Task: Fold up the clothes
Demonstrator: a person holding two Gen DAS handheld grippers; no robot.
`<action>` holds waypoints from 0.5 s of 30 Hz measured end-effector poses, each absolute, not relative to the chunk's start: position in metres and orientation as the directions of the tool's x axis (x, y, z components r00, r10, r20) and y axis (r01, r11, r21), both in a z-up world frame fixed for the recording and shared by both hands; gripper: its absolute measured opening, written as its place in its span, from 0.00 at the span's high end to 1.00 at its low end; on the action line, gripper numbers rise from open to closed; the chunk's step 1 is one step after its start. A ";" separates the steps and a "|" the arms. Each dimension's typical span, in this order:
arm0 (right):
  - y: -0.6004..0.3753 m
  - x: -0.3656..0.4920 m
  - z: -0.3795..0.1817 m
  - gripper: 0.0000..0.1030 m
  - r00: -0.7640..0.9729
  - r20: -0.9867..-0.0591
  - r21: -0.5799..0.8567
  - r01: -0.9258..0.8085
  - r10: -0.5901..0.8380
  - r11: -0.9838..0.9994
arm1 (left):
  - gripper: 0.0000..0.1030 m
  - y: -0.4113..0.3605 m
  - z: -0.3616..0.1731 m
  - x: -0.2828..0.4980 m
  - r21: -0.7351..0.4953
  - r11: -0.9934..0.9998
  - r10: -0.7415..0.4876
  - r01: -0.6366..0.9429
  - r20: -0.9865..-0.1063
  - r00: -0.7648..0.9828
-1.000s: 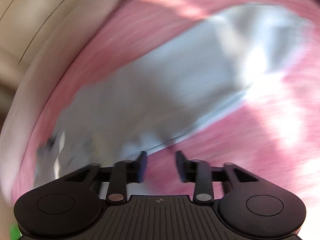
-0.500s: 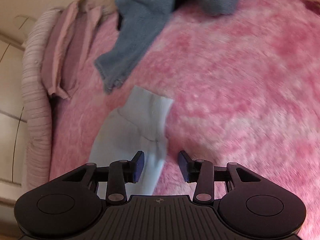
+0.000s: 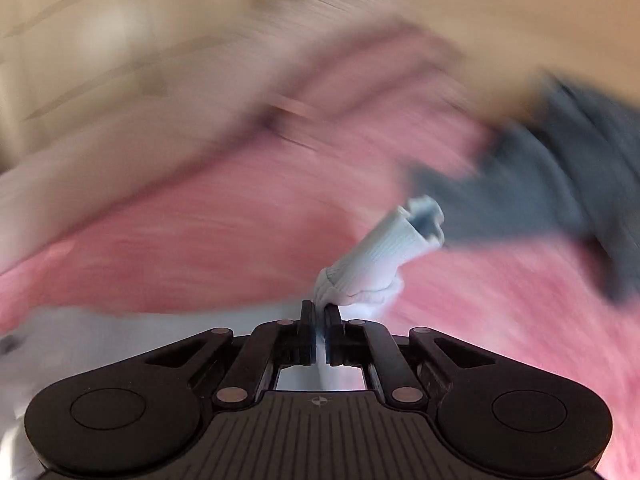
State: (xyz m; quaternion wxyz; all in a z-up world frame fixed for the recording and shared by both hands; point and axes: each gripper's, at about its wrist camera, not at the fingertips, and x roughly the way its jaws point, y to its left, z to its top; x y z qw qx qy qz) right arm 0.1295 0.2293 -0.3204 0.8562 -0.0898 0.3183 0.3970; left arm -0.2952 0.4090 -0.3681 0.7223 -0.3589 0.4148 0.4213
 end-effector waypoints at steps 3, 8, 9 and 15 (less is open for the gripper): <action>0.254 0.044 -0.303 0.97 0.313 -0.551 0.053 -0.912 0.773 0.407 | 0.82 0.407 -0.368 -0.311 -0.197 0.351 0.305 -0.916 -0.900 0.311; 0.281 -0.092 -0.340 0.91 -0.029 -0.741 0.014 -1.000 0.671 -0.028 | 0.78 0.401 -0.374 -0.329 -0.260 0.287 0.253 -0.922 -0.908 0.334; 0.284 -0.109 -0.354 0.91 -0.040 -0.799 -0.008 -0.997 0.600 -0.077 | 0.74 0.399 -0.376 -0.331 -0.276 0.272 0.240 -0.922 -0.908 0.343; 0.268 -0.095 -0.376 0.83 0.001 -0.872 -0.030 -0.998 0.490 -0.050 | 0.61 0.395 -0.395 -0.316 -0.451 0.188 0.156 -0.873 -0.864 0.479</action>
